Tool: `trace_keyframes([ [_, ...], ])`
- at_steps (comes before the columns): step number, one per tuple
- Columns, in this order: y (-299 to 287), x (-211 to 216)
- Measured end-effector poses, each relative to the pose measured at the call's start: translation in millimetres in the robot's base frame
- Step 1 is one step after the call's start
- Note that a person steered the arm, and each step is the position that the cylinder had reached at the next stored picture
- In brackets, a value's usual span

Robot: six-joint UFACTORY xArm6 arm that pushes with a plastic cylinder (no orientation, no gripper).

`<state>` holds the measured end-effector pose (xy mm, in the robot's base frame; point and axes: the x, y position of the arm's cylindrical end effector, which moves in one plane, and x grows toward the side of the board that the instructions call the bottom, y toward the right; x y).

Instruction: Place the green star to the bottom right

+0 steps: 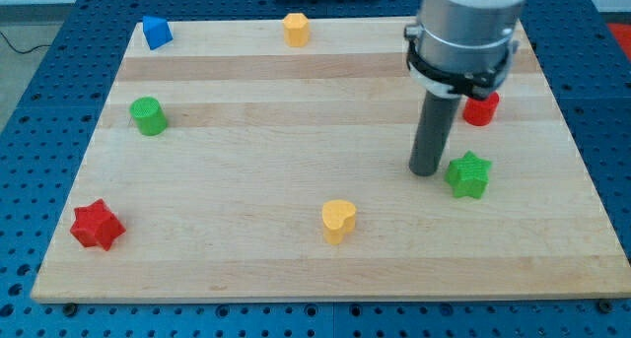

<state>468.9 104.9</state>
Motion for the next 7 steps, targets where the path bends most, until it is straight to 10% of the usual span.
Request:
trace_keyframes([
  [7, 56.3, 42.6],
])
